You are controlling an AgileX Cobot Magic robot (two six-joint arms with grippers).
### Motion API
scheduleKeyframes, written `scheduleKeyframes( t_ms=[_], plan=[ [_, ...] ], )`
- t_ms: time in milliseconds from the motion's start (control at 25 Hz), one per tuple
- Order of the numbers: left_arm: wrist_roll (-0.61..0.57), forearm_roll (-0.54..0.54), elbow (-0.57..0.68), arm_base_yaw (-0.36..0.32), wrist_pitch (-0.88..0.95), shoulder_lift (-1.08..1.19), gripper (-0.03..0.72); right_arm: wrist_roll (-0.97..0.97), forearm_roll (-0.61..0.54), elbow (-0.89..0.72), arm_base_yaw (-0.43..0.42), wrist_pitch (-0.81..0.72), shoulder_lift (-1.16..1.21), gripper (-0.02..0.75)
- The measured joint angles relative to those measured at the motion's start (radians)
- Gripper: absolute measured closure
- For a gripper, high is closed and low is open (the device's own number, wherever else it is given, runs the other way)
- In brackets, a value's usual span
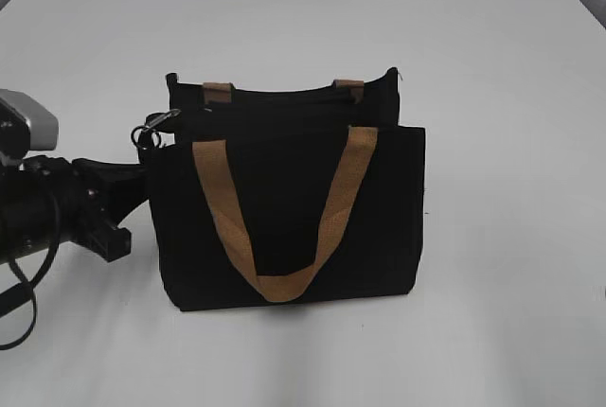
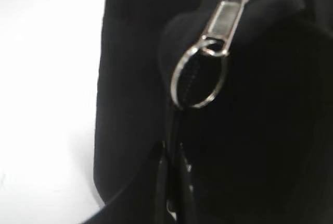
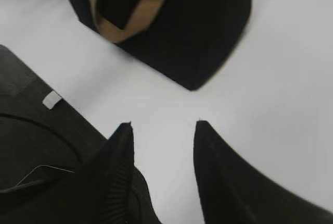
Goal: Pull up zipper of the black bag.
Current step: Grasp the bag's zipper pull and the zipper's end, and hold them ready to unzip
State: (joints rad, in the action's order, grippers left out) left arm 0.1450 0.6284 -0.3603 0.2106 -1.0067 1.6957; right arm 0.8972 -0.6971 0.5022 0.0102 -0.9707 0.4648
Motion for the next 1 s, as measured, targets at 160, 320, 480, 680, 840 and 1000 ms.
scheduleKeyframes(
  t_ms=[160, 320, 480, 680, 840, 1000],
  plan=[
    [-0.034, 0.001, 0.023, 0.0, 0.109, -0.104, 0.685, 0.277, -0.132, 0.004, 0.062, 0.09, 0.115, 0.43],
    [-0.054, -0.03, 0.024, 0.0, 0.197, -0.19, 0.685, 0.464, -0.153, 0.048, 0.17, 0.209, 0.235, 0.43],
    [-0.077, -0.08, 0.024, 0.0, 0.221, -0.257, 0.685, 0.532, -0.157, 0.131, 0.289, 0.324, 0.428, 0.43],
    [-0.117, -0.096, 0.024, 0.0, 0.261, -0.317, 0.685, 0.561, -0.158, 0.28, 0.428, 0.372, 0.645, 0.43],
    [-0.139, -0.097, 0.024, 0.0, 0.28, -0.359, 0.685, 0.548, -0.158, 0.405, 0.524, 0.375, 0.791, 0.43],
    [-0.145, -0.117, 0.024, 0.0, 0.266, -0.408, 0.685, 0.447, -0.163, 0.528, 0.602, 0.378, 0.913, 0.43]
  ],
)
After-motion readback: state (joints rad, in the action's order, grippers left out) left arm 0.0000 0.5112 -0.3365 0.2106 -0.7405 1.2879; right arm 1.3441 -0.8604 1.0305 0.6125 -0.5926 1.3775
